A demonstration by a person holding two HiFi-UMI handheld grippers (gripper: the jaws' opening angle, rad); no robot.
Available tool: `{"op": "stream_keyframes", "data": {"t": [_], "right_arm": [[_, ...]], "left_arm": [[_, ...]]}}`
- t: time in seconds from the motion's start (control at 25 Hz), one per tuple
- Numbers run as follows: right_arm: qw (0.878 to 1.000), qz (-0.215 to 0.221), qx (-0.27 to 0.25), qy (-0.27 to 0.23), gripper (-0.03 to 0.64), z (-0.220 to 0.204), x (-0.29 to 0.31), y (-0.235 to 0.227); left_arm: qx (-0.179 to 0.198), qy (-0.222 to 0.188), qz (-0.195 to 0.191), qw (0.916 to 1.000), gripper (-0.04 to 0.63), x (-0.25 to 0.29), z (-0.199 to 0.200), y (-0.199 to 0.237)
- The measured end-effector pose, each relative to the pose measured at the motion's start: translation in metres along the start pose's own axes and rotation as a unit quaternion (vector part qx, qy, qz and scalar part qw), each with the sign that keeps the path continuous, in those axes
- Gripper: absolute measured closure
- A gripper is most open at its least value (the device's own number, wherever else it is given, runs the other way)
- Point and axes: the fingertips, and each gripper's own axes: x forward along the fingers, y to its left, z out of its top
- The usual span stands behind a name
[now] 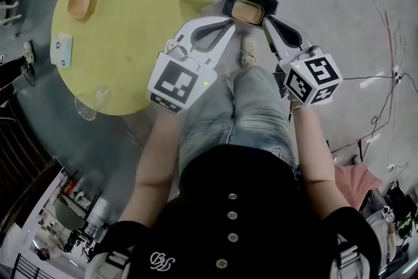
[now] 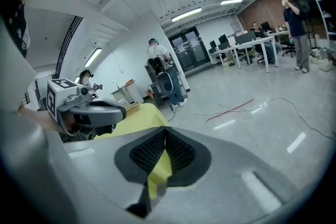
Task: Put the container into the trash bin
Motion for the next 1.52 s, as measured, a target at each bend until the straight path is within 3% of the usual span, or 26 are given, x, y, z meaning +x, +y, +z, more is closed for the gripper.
{"op": "stream_keyframes", "data": {"t": [0.28,0.56,1.12,1.24,1.36,1.44,1.52], "right_arm": [[0.997,0.050,-0.061,-0.017,0.612,0.031,0.009,0.080],[0.989,0.096,-0.106,-0.048,0.612,0.061,0.009,0.159],[0.974,0.160,-0.153,-0.042,0.612,0.077,0.005,0.226],[0.966,0.188,-0.172,-0.032,0.612,0.079,0.005,0.236],[0.960,0.206,-0.190,-0.026,0.612,0.078,0.001,0.243],[0.955,0.217,-0.198,-0.025,0.612,0.078,-0.001,0.247],[0.953,0.226,-0.202,-0.026,0.612,0.079,-0.002,0.250]], "left_arm": [[0.015,-0.056,0.024,0.9980,0.581,-0.076,0.028,-0.002],[0.015,-0.088,0.046,0.9949,0.581,-0.140,0.030,0.001],[-0.006,-0.143,0.106,0.9841,0.581,-0.203,0.040,0.004],[-0.057,-0.174,0.130,0.9744,0.581,-0.208,0.043,0.006],[-0.128,-0.227,0.147,0.9542,0.581,-0.217,0.050,0.006],[-0.152,-0.253,0.152,0.9434,0.581,-0.222,0.053,0.005],[-0.160,-0.259,0.161,0.9388,0.581,-0.225,0.053,0.006]]}}
